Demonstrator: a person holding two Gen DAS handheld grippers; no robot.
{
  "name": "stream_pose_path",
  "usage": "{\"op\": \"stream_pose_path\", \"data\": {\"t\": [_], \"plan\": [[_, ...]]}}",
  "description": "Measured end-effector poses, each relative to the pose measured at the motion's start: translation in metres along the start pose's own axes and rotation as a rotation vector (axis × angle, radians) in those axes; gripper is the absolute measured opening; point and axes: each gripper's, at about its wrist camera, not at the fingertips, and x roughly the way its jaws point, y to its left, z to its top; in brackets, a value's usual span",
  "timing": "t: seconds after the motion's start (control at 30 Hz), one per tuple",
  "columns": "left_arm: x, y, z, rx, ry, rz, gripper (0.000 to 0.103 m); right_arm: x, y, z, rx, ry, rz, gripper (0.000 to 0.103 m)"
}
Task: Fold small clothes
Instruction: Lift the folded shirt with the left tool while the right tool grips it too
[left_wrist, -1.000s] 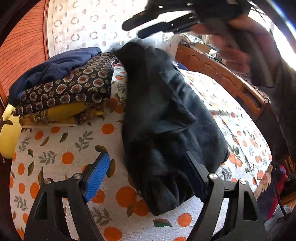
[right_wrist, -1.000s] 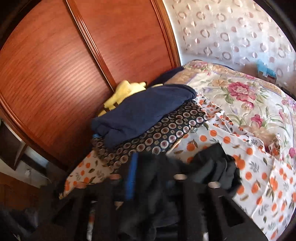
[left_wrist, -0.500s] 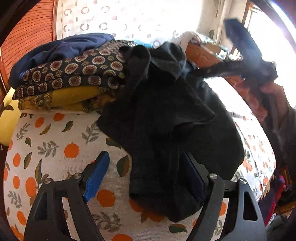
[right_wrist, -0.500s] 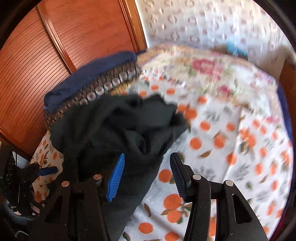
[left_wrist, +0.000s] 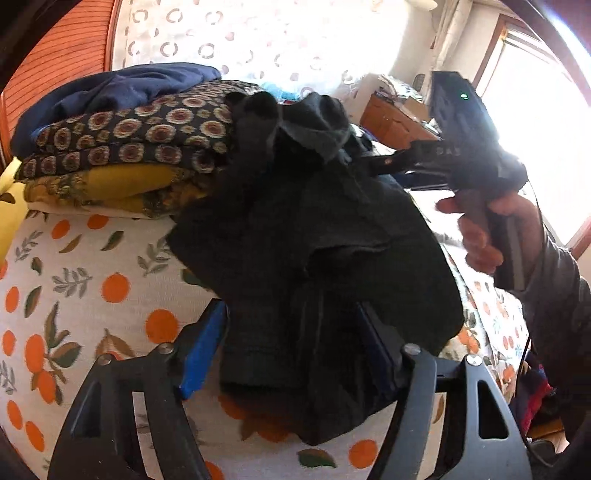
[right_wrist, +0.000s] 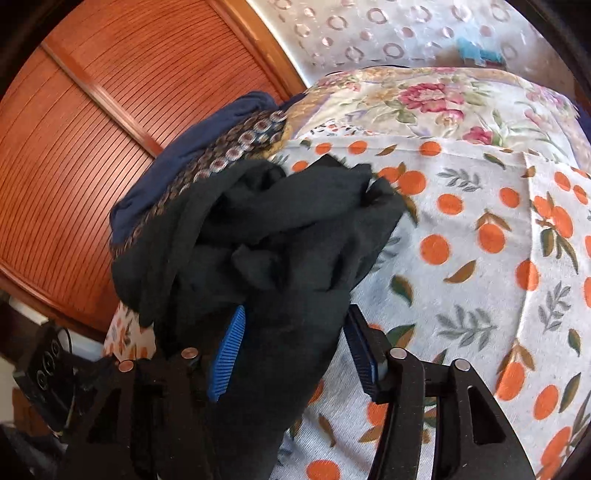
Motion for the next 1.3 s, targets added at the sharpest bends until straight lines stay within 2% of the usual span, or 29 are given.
{"op": "stream_pose_path", "data": {"t": [0.07,0.1,0.13,0.17,0.23,0.3,0.53,0.6,0.73,0.83,1.0,1.1,1.2,1.3], "plan": [[0.002,-0.007,0.002,0.000,-0.003,-0.008,0.069,-0.002,0.003,0.003,-0.027,-0.004,-0.034,0.060],[0.003,-0.008,0.002,-0.003,-0.005,-0.013,0.061,0.000,0.005,0.004,-0.029,0.000,-0.038,0.060],[0.002,-0.011,0.002,-0.003,-0.007,-0.010,0.037,0.000,0.005,0.004,-0.018,0.005,-0.032,0.052],[0.003,-0.012,0.002,-0.006,0.001,-0.009,0.026,-0.002,0.006,0.006,-0.007,-0.001,-0.021,0.034],[0.000,-0.013,0.004,-0.007,-0.003,-0.032,0.013,-0.008,0.013,0.014,0.002,-0.015,-0.003,0.025],[-0.011,-0.016,0.010,-0.012,-0.028,-0.073,0.007,-0.032,0.024,0.017,-0.018,-0.041,-0.022,0.022],[-0.064,-0.046,0.048,0.028,-0.151,-0.262,0.006,-0.155,0.094,0.052,-0.113,-0.193,-0.157,0.021],[-0.074,-0.054,0.060,0.049,-0.183,-0.303,0.006,-0.173,0.114,0.065,-0.149,-0.208,-0.211,0.021],[-0.086,-0.045,0.080,0.049,-0.236,-0.307,0.006,-0.174,0.153,0.092,-0.220,-0.200,-0.283,0.021],[-0.105,-0.015,0.092,0.012,-0.277,-0.284,0.006,-0.155,0.182,0.119,-0.243,-0.182,-0.265,0.021],[-0.165,0.045,0.129,0.005,-0.380,-0.131,0.006,-0.130,0.229,0.171,-0.274,-0.225,-0.121,0.021],[-0.193,0.071,0.157,0.035,-0.410,-0.019,0.006,-0.111,0.234,0.198,-0.251,-0.261,-0.023,0.021],[-0.196,0.094,0.178,0.057,-0.389,0.065,0.006,-0.078,0.208,0.213,-0.195,-0.266,0.030,0.021],[-0.144,0.120,0.192,0.062,-0.248,0.112,0.006,-0.006,0.155,0.211,-0.134,-0.158,-0.038,0.023]]}}
